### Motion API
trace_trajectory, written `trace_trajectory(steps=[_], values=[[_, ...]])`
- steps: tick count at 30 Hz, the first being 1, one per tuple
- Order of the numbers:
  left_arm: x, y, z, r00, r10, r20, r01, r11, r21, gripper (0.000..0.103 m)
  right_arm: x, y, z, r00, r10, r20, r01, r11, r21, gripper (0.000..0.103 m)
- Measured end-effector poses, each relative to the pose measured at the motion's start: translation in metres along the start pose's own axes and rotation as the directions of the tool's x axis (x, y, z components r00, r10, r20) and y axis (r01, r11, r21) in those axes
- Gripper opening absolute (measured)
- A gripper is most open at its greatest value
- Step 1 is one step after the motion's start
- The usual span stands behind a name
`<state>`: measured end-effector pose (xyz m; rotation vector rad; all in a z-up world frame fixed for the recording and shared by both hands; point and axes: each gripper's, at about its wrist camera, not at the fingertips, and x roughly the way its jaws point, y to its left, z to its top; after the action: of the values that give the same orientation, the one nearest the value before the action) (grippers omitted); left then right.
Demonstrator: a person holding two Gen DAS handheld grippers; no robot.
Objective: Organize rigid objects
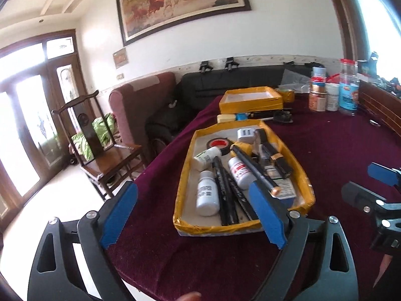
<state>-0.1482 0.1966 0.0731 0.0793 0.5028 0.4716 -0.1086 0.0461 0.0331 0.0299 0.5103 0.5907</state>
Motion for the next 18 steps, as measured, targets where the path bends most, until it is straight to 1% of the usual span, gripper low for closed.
trace_trajectory(steps=[3, 7, 10, 15, 18], values=[[-0.003, 0.0, -0.001, 1.0, 0.014, 0.002, -0.014, 1.0, -0.01, 0.092, -0.001, 0.003, -0.002, 1.0, 0.002, -0.007, -0.002, 1.0, -0.01, 0.083], [0.002, 0.004, -0.002, 1.0, -0.006, -0.027, 0.006, 1.0, -0.024, 0.092, -0.002, 0.013, -0.005, 1.0, -0.022, 0.003, 0.023, 0.998, -0.065, 0.083], [0.007, 0.005, -0.004, 0.999, 0.015, -0.041, -0.016, 0.999, -0.029, 0.092, 0.001, 0.018, -0.006, 0.999, -0.041, -0.009, 0.04, 0.995, -0.094, 0.083], [0.012, 0.005, -0.006, 0.998, 0.03, -0.054, -0.032, 0.999, -0.033, 0.092, 0.006, 0.018, -0.009, 0.999, -0.043, -0.029, 0.04, 0.994, -0.103, 0.083], [0.014, 0.007, -0.007, 0.998, 0.024, -0.059, -0.026, 0.999, -0.039, 0.092, 0.008, 0.018, -0.009, 0.998, -0.046, -0.036, 0.042, 0.994, -0.103, 0.083]])
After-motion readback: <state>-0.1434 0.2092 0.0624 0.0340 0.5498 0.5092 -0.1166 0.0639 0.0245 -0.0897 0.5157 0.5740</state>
